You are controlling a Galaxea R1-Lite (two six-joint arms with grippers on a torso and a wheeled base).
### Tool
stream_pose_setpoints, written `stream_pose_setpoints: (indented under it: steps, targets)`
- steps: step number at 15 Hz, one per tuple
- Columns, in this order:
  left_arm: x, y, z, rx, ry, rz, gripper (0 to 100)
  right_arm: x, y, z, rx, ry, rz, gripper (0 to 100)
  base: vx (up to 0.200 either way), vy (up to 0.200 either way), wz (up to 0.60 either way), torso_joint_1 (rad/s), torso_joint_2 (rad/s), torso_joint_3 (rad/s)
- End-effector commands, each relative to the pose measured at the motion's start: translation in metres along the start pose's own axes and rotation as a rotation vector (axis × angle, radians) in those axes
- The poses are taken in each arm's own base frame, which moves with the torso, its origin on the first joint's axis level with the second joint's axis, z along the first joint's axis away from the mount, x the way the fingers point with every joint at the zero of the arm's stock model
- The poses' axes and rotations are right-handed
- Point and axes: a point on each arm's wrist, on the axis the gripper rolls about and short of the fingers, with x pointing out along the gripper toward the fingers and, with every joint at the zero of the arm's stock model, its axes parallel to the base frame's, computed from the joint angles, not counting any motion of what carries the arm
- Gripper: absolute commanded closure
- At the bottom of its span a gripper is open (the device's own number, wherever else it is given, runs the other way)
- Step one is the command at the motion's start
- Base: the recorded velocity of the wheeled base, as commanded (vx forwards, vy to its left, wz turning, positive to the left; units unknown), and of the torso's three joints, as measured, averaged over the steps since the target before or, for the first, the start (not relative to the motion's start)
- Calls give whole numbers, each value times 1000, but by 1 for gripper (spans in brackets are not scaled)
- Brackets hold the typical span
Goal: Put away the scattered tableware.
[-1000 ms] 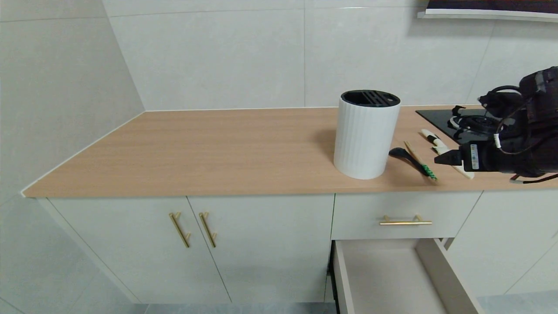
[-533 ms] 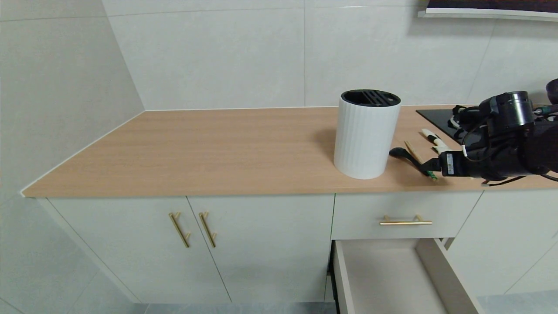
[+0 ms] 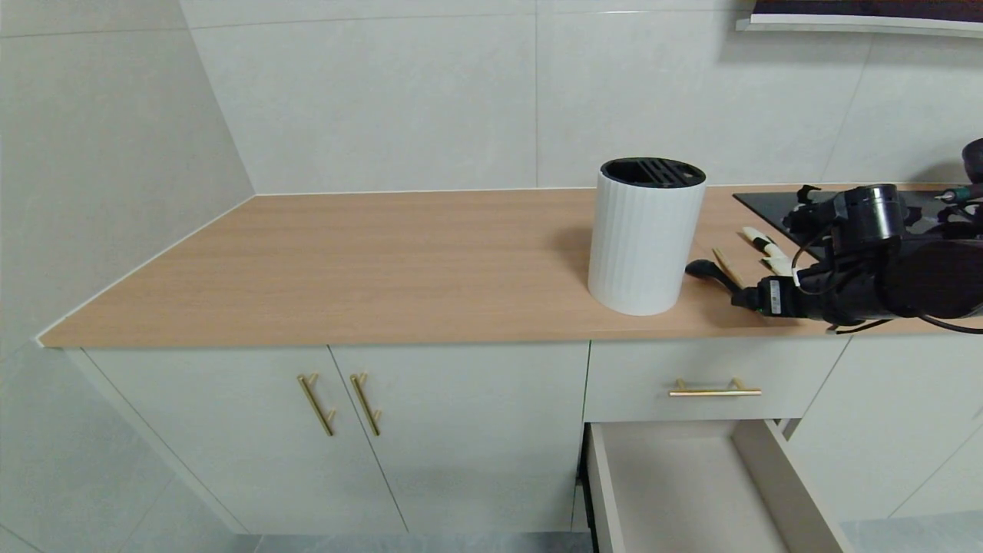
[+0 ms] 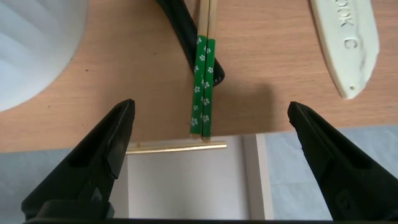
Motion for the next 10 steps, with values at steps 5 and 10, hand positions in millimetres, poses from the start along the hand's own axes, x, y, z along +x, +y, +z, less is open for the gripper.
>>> stream_pose_setpoints:
  steps: [5,10]
  targets:
    - [0,0,0,0,0,1,0,9,1,-4,-1,9,0,0,0,0,0,0,0,0]
    - [0,0,0,0,0,1,0,18,2,-7,-2,17,-1,0,0,0,0,0,0,0]
